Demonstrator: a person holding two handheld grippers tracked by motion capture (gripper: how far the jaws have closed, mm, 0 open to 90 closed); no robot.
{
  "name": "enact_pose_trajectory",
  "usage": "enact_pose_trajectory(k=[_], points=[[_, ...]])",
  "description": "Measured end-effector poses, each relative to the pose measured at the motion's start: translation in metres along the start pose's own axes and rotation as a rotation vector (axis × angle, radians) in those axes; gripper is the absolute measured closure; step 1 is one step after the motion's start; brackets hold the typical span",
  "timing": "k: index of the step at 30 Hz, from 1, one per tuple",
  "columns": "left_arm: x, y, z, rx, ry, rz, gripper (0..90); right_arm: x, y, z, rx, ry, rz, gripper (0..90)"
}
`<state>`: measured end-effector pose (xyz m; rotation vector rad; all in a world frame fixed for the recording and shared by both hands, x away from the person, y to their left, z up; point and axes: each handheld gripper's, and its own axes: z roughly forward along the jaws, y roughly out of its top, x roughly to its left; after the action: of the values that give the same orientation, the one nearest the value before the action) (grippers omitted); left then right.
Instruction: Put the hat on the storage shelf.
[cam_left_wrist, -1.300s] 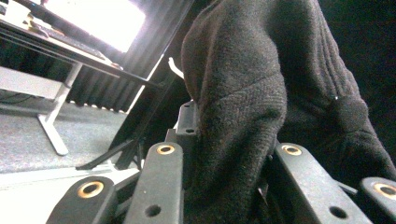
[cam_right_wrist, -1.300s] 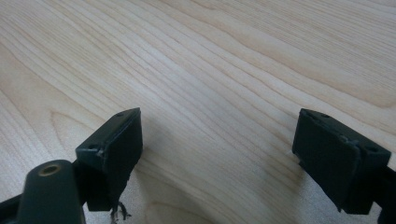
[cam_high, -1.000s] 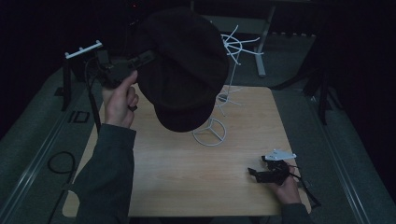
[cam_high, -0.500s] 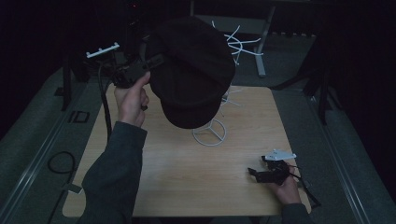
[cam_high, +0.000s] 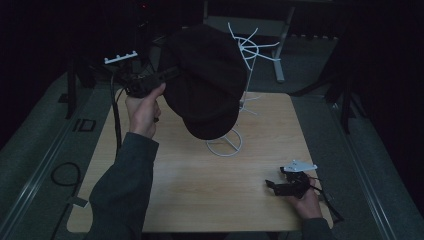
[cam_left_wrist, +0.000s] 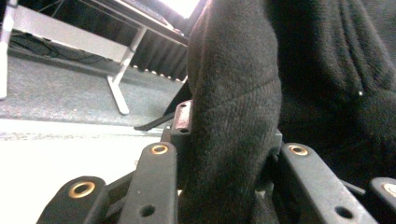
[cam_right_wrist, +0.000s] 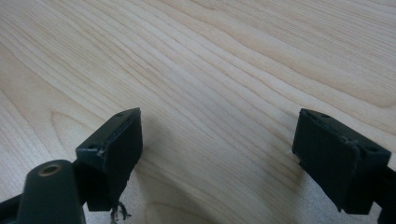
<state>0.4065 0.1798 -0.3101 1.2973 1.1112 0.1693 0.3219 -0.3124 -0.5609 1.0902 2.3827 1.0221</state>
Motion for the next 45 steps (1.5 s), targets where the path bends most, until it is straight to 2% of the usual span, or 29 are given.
enact_pose_trajectory(k=[10, 18, 22, 33, 45], points=[[0.0, -0.002, 0.005, 0.018, 0.018, 0.011, 66.8, 0.0, 0.0, 0.0, 0.0, 0.0, 0.0, 15.9], [0.001, -0.003, 0.009, 0.027, 0.02, -0.008, 62.0, 0.0, 0.0, 0.0, 0.0, 0.0, 0.0, 15.9], [0.001, -0.003, 0.01, 0.037, 0.022, 0.001, 57.8, 0.0, 0.0, 0.0, -0.001, -0.001, -0.001, 15.9], [0.002, -0.004, 0.014, 0.047, 0.026, -0.008, 51.6, 0.0, 0.0, 0.0, 0.0, -0.001, -0.002, 15.9], [0.002, -0.006, 0.013, 0.056, 0.05, 0.017, 44.8, 0.0, 0.0, 0.0, -0.001, -0.001, -0.001, 15.9]])
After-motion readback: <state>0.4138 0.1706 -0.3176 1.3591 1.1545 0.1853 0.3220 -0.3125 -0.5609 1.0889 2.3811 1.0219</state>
